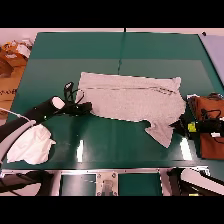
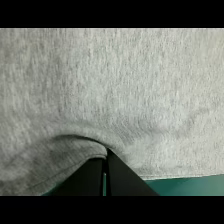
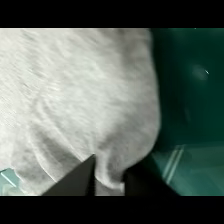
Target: Fold the shirts.
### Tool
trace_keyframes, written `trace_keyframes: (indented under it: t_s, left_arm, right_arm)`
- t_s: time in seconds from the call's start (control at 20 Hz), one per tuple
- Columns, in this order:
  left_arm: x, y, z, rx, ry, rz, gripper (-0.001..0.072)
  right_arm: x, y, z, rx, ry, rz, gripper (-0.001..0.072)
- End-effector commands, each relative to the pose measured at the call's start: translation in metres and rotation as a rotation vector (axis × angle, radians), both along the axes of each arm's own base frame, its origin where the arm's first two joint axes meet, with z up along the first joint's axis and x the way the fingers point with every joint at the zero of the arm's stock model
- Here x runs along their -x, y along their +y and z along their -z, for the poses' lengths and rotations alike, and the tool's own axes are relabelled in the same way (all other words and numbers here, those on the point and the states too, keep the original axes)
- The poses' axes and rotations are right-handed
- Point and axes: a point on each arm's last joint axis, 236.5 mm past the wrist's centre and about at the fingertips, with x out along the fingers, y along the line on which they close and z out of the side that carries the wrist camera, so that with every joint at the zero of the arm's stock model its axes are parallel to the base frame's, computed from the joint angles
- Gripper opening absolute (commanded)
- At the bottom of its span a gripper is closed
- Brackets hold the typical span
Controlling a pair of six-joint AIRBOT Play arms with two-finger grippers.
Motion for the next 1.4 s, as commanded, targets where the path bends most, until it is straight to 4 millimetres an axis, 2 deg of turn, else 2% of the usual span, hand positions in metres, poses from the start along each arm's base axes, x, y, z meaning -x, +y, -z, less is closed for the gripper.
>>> trace_keyframes:
  t_s: [0.0, 0.1, 0.2, 0.45, 0.6, 0.7, 0.85, 1.05, 1.2, 1.35]
  left_arm:
    - [0.017, 0.008, 0.000, -0.086, 0.053, 0.098, 0.0021]
    - [0.026, 0.027, -0.009, -0.191, 0.086, 0.149, 0.0021]
    - [0.040, 0.044, -0.018, -0.270, 0.127, 0.180, 0.0021]
    - [0.089, 0.056, -0.018, -0.326, 0.293, 0.275, 0.0021]
    - [0.107, 0.054, -0.024, -0.353, 0.323, 0.346, 0.0021]
    - [0.107, 0.055, -0.034, -0.355, 0.299, 0.350, 0.0021]
    - [0.083, 0.058, -0.053, -0.355, 0.225, 0.343, 0.0021]
    - [0.032, 0.060, -0.081, -0.343, 0.120, 0.330, 0.0021]
    - [-0.012, 0.051, -0.085, -0.347, 0.066, 0.352, 0.0021]
    - [-0.054, 0.040, -0.073, -0.355, 0.046, 0.379, 0.0022]
  right_arm:
    - [-0.017, 0.025, -0.016, -0.080, -0.080, -0.081, 0.0015]
    - [-0.013, 0.025, -0.028, -0.104, -0.077, -0.122, 0.0014]
    - [-0.006, 0.017, -0.033, -0.076, -0.064, -0.123, 0.0014]
    - [0.045, -0.018, -0.027, 0.114, 0.138, -0.124, 0.0014]
    - [0.045, -0.020, -0.045, 0.158, 0.096, -0.119, 0.0013]
    - [0.033, -0.020, -0.065, 0.173, 0.028, -0.106, 0.0013]
    - [-0.001, -0.015, -0.101, 0.164, -0.105, -0.106, 0.0014]
    - [-0.056, -0.012, -0.136, 0.201, -0.242, -0.140, 0.0014]
    - [-0.099, -0.022, -0.141, 0.209, -0.271, -0.147, 0.0014]
    - [-0.145, -0.028, -0.129, 0.196, -0.297, -0.133, 0.0014]
